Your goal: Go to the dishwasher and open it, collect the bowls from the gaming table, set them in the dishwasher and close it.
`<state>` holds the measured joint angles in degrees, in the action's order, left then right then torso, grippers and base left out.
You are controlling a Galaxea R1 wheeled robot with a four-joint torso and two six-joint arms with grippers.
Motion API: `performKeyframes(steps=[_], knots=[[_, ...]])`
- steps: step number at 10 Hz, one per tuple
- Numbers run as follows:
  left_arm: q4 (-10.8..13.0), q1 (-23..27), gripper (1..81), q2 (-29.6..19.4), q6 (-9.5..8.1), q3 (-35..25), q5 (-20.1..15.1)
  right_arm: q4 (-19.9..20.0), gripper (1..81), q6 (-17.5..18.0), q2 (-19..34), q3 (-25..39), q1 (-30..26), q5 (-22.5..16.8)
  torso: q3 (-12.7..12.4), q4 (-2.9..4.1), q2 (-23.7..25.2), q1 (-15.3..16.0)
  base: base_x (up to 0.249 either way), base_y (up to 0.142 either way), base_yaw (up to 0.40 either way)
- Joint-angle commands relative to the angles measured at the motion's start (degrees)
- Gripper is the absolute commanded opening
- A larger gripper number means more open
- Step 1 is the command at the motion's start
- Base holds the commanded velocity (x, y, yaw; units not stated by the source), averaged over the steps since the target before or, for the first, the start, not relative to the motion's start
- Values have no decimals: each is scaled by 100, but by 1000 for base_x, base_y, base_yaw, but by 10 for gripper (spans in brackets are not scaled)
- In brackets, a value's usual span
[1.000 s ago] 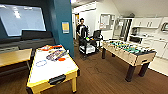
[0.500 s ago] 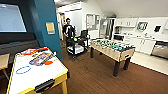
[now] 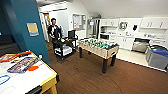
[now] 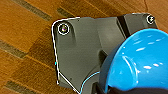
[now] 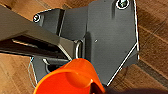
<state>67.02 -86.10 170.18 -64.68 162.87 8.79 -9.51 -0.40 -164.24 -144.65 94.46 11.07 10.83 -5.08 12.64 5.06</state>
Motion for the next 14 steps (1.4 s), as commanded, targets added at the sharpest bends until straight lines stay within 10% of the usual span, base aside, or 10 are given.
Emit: performKeyframes(steps=[1, 14], knots=[[48, 229, 10, -36, 8, 26, -176, -77, 10, 6, 117, -44, -169, -193, 0, 0, 0, 0, 0, 0, -382], [30, 221, 10, -10, 8, 26, -176, -139, 10, 13, 12, -141, -151, -114, -2, 0, 0, -2, 0, 0, -373]])
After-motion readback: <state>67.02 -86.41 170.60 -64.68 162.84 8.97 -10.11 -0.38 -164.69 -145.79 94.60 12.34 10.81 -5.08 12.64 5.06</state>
